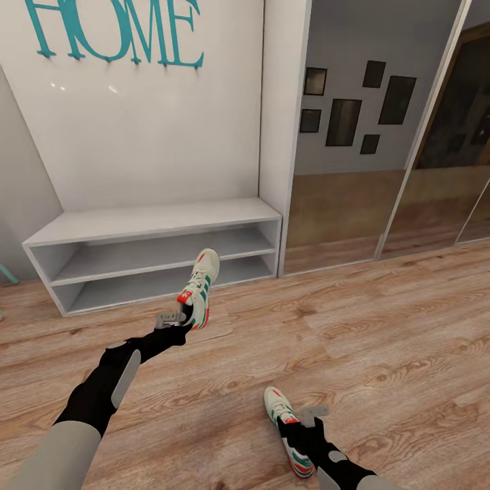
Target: Pick up the two gym shoes and the two sandals from the corridor floor and place them onto the hallstand (shoe rack) in the corridor, making sure they are on the rack and not on the floor. Arrange them so the two gym shoes are next to each other and the two sandals are next to each other.
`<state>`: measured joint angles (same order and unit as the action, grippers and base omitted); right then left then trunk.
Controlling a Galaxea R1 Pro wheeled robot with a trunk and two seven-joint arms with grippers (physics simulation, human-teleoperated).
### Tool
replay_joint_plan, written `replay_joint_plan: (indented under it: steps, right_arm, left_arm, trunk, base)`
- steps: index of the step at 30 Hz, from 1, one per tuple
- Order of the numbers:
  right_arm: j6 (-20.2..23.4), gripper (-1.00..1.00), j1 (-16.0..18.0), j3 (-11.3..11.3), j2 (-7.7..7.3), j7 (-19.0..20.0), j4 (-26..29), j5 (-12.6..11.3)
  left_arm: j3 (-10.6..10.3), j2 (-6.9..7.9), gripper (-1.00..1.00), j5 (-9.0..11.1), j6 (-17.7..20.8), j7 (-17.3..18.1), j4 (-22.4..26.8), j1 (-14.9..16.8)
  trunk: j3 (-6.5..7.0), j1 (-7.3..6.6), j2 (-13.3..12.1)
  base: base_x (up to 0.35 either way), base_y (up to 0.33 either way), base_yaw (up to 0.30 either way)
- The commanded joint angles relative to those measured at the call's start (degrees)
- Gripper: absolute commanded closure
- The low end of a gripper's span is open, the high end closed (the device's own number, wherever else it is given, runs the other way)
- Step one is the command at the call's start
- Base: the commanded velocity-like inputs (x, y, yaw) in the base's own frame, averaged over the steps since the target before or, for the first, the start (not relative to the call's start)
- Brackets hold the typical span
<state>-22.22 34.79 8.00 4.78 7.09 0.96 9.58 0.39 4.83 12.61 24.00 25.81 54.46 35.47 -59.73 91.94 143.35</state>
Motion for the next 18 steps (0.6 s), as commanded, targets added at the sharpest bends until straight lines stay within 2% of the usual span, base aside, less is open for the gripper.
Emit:
replay_joint_plan:
  steps: [1, 12, 15, 18]
  right_arm:
    - [-0.3, -1.0, 0.0, 0.5, -0.01, 0.1, 0.0, 0.5]
    - [-0.5, -1.0, 0.0, 0.7, -0.03, -0.6, -0.1, 0.3]
    - [-0.5, -1.0, 0.0, 0.6, -0.05, -6.6, -0.1, 0.4]
    - [-0.5, -1.0, 0.0, 0.5, -0.06, -10.3, -0.1, 0.6]
  left_arm:
    - [0.0, 0.01, 1.0, 0.5, 0.4, 0.1, 0.0, 0.0]
    - [0.0, 0.01, 1.0, 0.5, 0.4, 0.0, 0.0, 0.0]
    - [0.0, 0.01, 1.0, 0.5, 0.4, 0.1, 0.0, 0.0]
    - [0.0, 0.01, 1.0, 0.5, 0.4, 0.0, 0.0, 0.0]
  trunk:
    - [-0.05, -0.01, 0.0]
    - [-0.05, -0.01, 0.0]
    - [-0.05, -0.01, 0.0]
    - [-0.05, -0.01, 0.0]
  base:
    - [0.0, 0.0, 0.0]
    - [0.0, 0.0, 0.0]
    - [0.0, 0.0, 0.0]
    - [0.0, 0.0, 0.0]
